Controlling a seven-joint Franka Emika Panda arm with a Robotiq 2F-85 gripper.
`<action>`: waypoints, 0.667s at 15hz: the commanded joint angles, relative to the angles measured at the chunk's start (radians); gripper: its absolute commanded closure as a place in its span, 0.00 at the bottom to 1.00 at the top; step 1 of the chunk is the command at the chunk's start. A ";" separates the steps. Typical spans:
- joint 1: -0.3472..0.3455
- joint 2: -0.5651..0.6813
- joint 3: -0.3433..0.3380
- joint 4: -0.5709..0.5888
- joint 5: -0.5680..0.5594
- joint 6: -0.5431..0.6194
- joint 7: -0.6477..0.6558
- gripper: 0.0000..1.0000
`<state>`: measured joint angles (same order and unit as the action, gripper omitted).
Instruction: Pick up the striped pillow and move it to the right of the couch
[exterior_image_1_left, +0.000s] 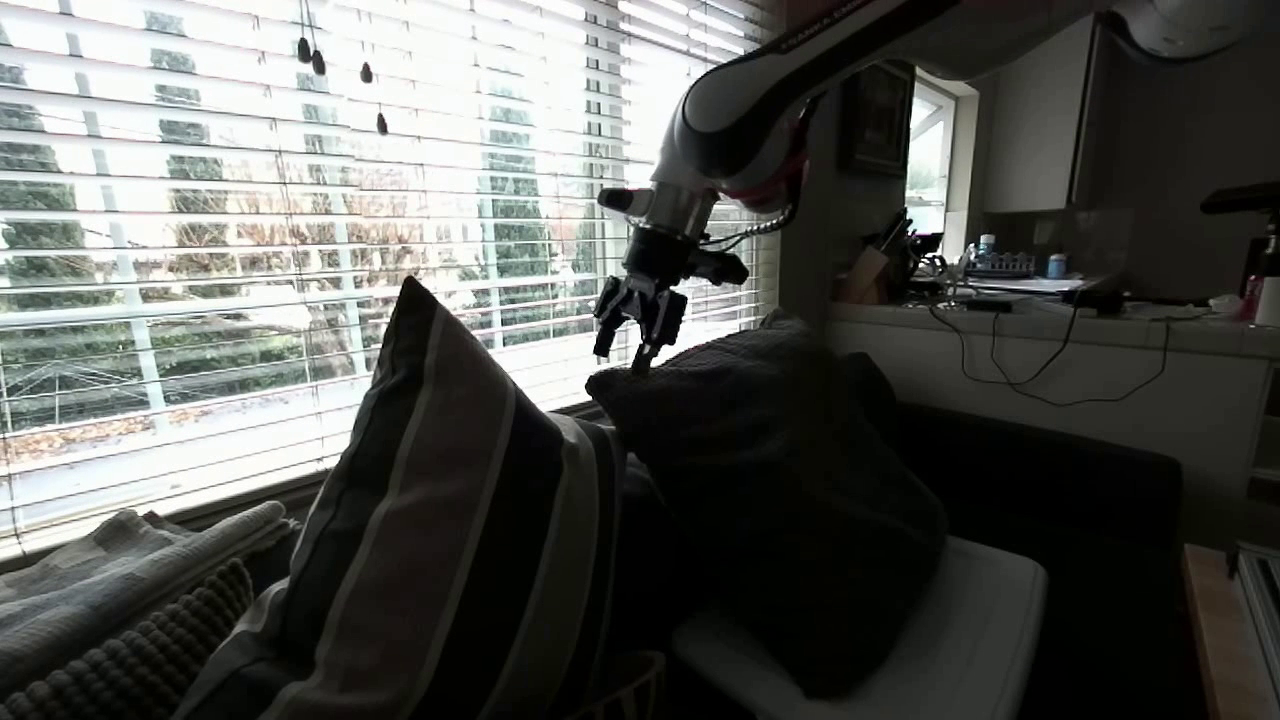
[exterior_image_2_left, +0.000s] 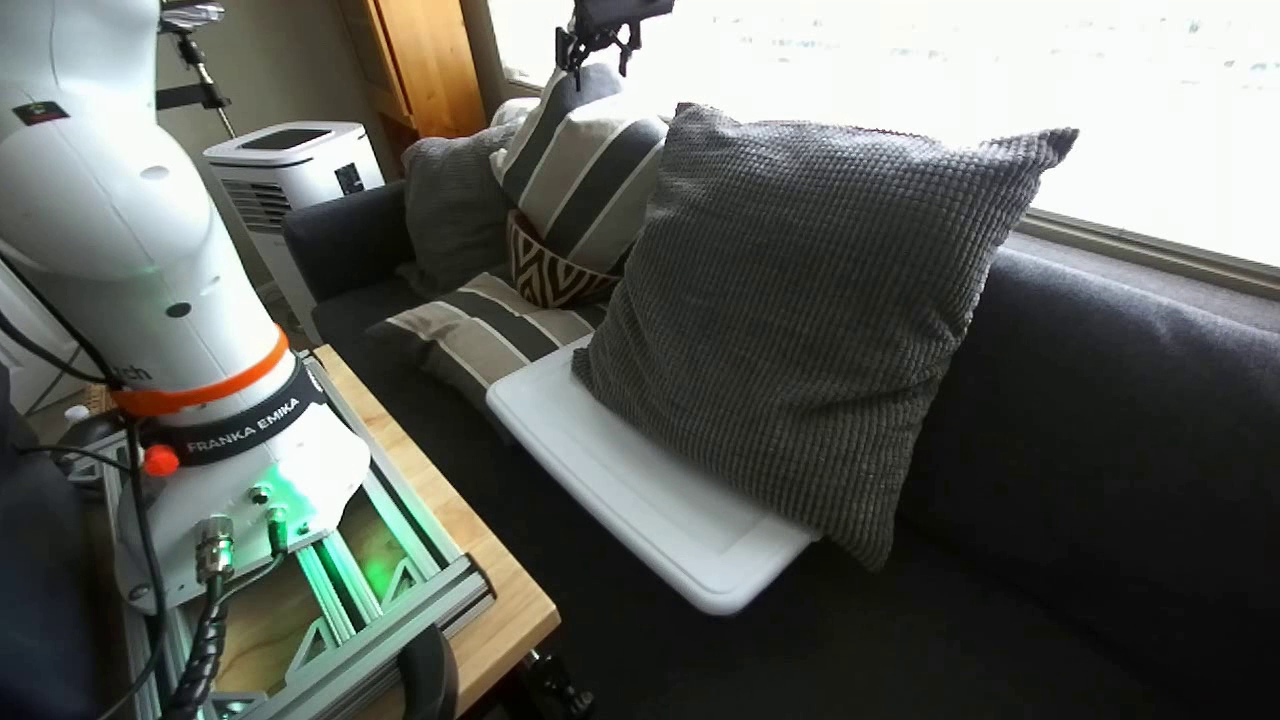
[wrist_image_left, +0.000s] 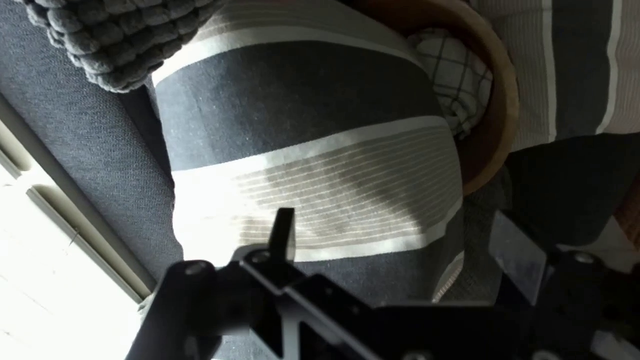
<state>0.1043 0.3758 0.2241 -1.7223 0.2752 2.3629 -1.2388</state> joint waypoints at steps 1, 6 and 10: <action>-0.044 0.095 0.046 0.090 0.013 -0.016 -0.127 0.00; -0.061 0.191 0.064 0.178 -0.006 -0.029 -0.233 0.00; -0.051 0.263 0.068 0.250 -0.027 -0.026 -0.276 0.00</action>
<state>0.0577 0.5697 0.2735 -1.5527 0.2697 2.3611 -1.4714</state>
